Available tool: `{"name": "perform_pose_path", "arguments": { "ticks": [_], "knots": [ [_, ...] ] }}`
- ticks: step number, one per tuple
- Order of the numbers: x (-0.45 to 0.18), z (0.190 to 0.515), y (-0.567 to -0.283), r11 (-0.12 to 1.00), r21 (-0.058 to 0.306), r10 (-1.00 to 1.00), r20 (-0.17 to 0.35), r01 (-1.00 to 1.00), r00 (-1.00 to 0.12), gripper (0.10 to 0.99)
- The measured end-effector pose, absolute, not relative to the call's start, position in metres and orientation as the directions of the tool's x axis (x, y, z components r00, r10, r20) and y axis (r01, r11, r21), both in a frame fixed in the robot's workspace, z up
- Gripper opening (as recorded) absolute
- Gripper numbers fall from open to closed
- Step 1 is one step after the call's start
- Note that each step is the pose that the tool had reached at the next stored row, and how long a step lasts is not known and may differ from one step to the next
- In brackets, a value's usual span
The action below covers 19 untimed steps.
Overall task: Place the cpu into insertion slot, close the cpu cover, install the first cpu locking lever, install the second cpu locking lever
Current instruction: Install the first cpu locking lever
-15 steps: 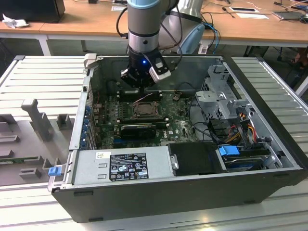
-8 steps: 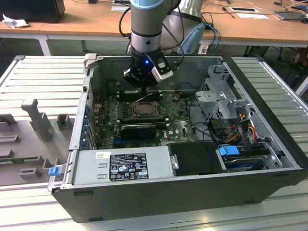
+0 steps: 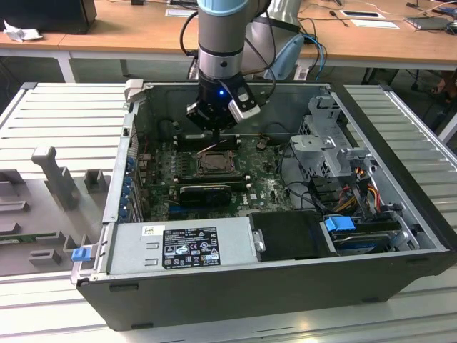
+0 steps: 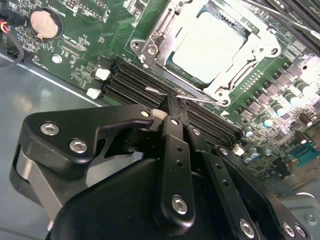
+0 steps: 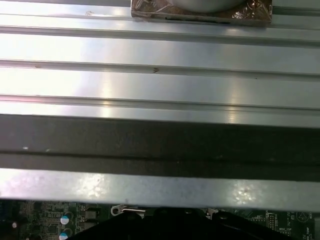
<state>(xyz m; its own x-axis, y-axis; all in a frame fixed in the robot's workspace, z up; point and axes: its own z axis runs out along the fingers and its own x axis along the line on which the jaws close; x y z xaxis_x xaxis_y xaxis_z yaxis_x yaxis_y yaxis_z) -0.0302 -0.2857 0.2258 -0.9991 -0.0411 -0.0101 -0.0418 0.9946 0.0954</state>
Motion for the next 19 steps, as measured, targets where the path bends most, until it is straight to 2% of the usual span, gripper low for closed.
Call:
{"name": "perform_pose_path", "arguments": {
  "ticks": [19],
  "knots": [
    [-0.0240,0.2181,-0.2868,0.994,0.098,-0.057,-0.011,-0.058,-0.998,0.106]
  ]
}}
